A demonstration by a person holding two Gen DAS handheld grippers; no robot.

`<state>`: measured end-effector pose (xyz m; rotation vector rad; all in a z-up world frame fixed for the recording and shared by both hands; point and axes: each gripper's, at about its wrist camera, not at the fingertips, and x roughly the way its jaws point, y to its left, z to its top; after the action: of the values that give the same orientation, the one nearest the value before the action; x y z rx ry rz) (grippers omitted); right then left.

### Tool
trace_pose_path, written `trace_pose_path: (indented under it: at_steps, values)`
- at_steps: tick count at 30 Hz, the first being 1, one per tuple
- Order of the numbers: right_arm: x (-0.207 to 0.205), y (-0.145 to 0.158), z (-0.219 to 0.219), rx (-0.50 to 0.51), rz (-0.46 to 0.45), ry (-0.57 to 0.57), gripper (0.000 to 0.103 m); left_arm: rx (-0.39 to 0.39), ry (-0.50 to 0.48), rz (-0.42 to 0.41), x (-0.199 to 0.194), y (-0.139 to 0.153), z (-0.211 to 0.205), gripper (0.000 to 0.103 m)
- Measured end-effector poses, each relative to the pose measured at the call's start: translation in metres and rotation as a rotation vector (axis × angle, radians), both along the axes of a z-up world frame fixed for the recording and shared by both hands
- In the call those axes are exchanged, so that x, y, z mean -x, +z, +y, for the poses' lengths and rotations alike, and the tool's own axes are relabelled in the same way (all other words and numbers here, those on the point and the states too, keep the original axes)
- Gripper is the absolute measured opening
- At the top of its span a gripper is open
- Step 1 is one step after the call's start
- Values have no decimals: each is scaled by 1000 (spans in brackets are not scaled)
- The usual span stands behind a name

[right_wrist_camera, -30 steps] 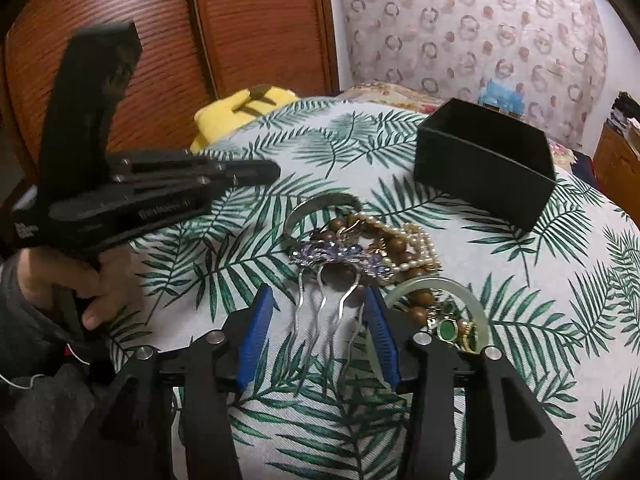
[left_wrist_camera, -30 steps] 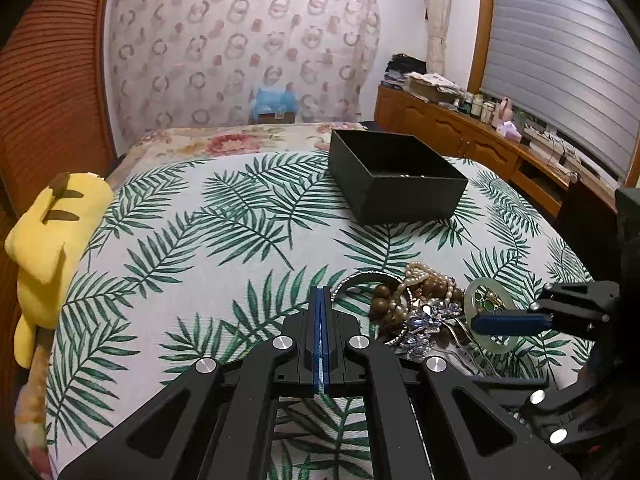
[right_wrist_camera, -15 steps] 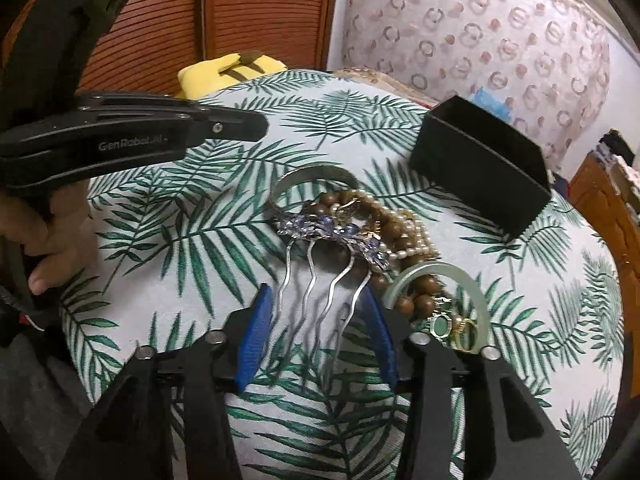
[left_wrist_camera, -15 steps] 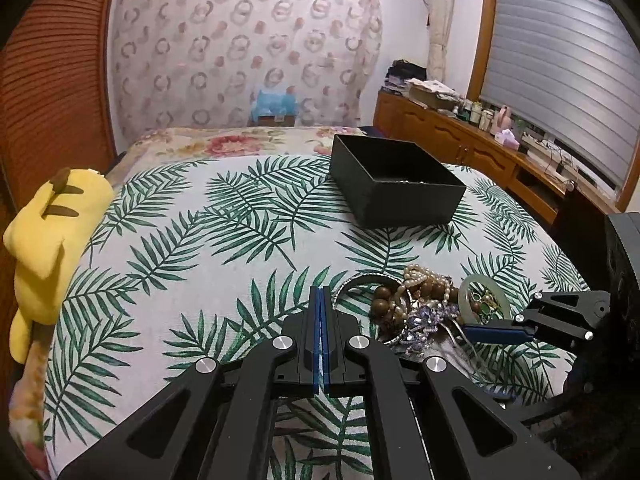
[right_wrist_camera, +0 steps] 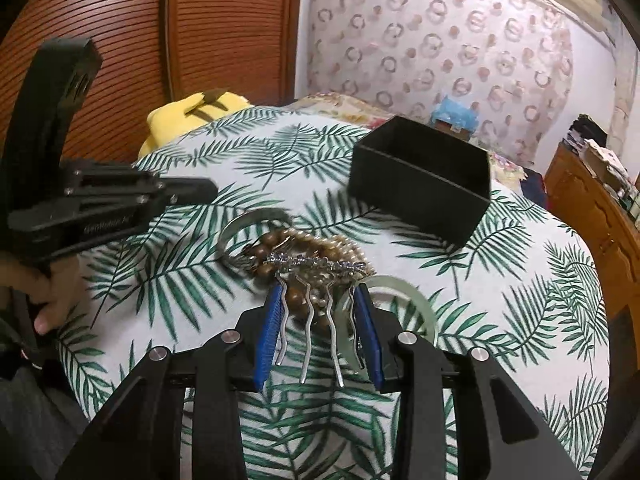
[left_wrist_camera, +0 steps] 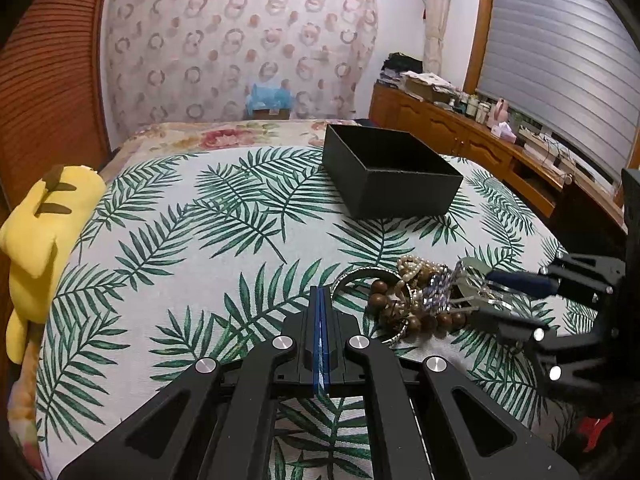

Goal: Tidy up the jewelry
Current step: 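Grasp the silver flower hair comb with the right tool while the left holds the bangle, then lift and carry the bangle and hair comb over the black box with both tools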

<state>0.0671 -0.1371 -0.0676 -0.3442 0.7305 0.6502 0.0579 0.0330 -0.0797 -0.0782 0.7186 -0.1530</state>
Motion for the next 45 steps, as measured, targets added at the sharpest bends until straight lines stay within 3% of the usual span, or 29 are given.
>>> trace_pose_path:
  at_steps: [9, 22, 30, 32, 37, 45]
  values:
    - [-10, 5, -2, -43, 2, 9, 39, 16, -50, 72, -20, -10, -4, 1]
    - [-24, 8, 0, -55, -7, 11, 37, -58, -145, 142, -54, -20, -17, 7]
    - [-38, 12, 3, -77, -15, 30, 31, -68, -89, 69, -42, -14, -16, 3]
    - [-41, 12, 3, -79, -18, 36, 17, -66, -74, 46, -40, -9, -16, 3]
    - [-45, 15, 0, -92, -21, 42, 4, -62, -42, -4, -38, -1, -16, 3]
    - [-44, 25, -7, -103, -56, 40, 2, -72, -11, -38, -41, 3, -14, 3]
